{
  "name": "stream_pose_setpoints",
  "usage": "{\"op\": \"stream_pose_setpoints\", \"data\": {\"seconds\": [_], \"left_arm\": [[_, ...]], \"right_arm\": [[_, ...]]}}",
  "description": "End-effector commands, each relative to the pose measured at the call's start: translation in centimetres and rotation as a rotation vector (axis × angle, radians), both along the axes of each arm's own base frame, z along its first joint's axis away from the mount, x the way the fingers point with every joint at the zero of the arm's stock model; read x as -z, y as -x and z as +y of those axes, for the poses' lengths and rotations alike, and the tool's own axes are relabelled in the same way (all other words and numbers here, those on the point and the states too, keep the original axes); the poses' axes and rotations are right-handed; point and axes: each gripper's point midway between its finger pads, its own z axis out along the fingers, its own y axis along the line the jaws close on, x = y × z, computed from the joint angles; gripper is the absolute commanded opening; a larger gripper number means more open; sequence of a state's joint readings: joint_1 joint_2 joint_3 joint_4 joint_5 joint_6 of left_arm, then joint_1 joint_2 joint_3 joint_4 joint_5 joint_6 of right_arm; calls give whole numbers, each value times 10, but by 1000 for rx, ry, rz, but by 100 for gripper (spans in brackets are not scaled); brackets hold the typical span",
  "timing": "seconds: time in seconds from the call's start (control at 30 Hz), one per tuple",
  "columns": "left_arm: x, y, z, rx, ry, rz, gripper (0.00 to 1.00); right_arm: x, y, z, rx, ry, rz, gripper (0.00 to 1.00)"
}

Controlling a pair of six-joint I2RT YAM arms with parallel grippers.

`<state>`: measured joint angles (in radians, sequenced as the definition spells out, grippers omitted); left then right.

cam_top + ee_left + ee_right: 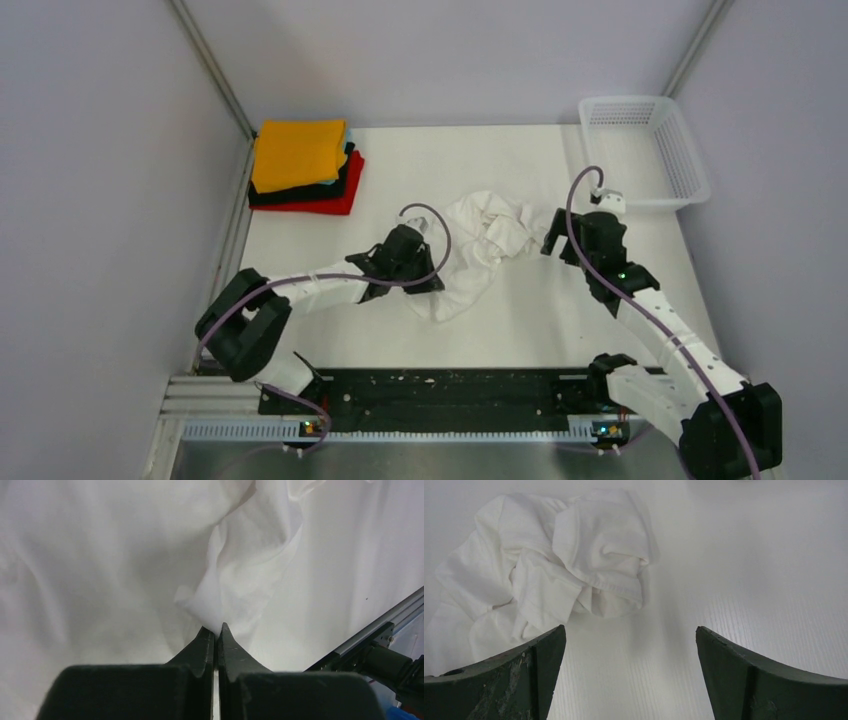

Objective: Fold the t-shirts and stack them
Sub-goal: Flatten out the tshirt

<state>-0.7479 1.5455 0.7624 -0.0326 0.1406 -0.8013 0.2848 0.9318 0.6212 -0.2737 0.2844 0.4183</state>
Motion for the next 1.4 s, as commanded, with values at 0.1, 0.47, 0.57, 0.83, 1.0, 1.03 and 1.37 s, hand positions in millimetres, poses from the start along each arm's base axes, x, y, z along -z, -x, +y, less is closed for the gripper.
{"op": "stream_pose_setpoints", "data": {"seconds": [0.1,0.47,0.57,0.83,1.0,1.03,1.37], "left_arm": [[-83,-20,78,-289,-85,-320,0],[-125,3,181,-606,-146,-516,0],[-125,7,193,-638,-166,-521,0],[-119,11,202,-667,-192,-517,0],[-118,11,204,-676,-202,-515,0],[-118,11,205,-678,-202,-516,0],[-119,9,207,-702,-196,-523,0]], "right_arm": [[2,-3,11,-80,3,7,98],[23,0,56,-305,-35,38,88],[31,-5,61,-323,-31,46,87],[47,-33,72,-330,66,67,82],[64,-52,72,-288,168,75,75],[67,-56,73,-276,172,79,73],[60,-78,69,-138,147,60,4]]}}
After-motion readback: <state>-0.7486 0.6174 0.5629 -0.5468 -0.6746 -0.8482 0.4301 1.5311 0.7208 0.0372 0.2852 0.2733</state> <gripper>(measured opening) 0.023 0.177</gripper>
